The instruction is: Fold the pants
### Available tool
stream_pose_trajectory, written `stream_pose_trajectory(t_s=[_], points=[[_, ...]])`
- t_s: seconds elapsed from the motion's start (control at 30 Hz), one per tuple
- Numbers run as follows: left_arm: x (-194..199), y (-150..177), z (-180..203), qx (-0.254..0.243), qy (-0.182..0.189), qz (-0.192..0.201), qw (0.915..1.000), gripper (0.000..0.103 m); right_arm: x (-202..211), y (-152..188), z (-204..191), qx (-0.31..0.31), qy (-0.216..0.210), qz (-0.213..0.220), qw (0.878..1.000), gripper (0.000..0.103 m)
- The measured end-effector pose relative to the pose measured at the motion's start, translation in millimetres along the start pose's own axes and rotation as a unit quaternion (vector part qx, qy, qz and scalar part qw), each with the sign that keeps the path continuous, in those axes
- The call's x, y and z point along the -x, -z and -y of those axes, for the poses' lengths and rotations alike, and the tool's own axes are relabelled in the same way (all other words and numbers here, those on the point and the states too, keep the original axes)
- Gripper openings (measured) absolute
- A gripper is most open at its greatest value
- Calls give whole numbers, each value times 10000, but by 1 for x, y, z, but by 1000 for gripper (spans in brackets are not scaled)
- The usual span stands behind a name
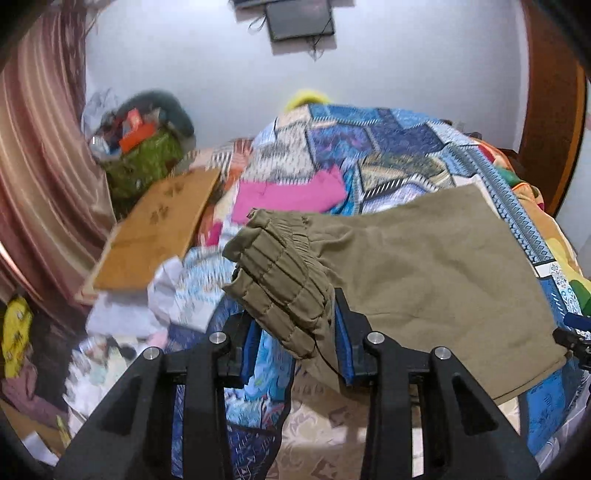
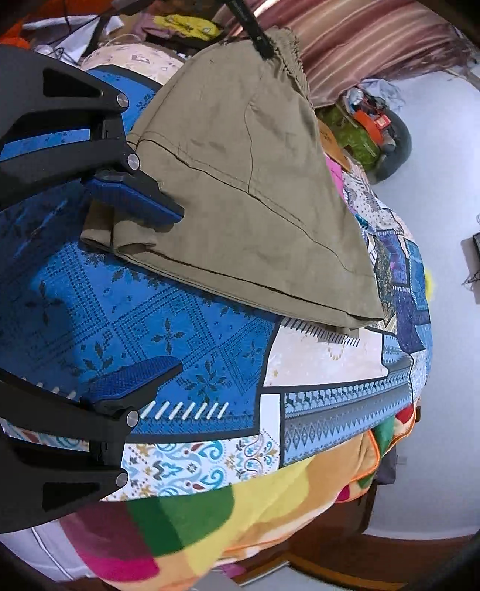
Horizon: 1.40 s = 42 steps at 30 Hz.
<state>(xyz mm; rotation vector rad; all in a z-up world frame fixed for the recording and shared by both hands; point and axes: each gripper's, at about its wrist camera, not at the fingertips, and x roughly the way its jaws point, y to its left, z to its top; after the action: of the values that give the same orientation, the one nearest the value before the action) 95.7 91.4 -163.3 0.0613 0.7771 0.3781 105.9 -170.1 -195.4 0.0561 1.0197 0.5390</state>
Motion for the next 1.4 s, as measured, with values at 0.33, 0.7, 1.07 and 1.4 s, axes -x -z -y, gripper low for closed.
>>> stream_pose_trajectory(t_s=[0.33, 0.7, 1.07, 1.4], points=[[46, -57, 70, -552, 969, 733, 9911, 26, -3, 3, 8, -195, -248, 58, 9995, 71], [46, -68, 160, -1029, 2362, 341, 9656, 23, -3, 5, 12, -297, -376, 119, 9988, 71], [3, -28, 211, -1280, 3044, -883, 9398, 23, 4, 6, 12, -229, -237, 195, 9993, 71], [9, -14, 208, -1363, 3297, -966, 9292, 86, 31, 6, 22, -326, 99, 510, 9981, 71]])
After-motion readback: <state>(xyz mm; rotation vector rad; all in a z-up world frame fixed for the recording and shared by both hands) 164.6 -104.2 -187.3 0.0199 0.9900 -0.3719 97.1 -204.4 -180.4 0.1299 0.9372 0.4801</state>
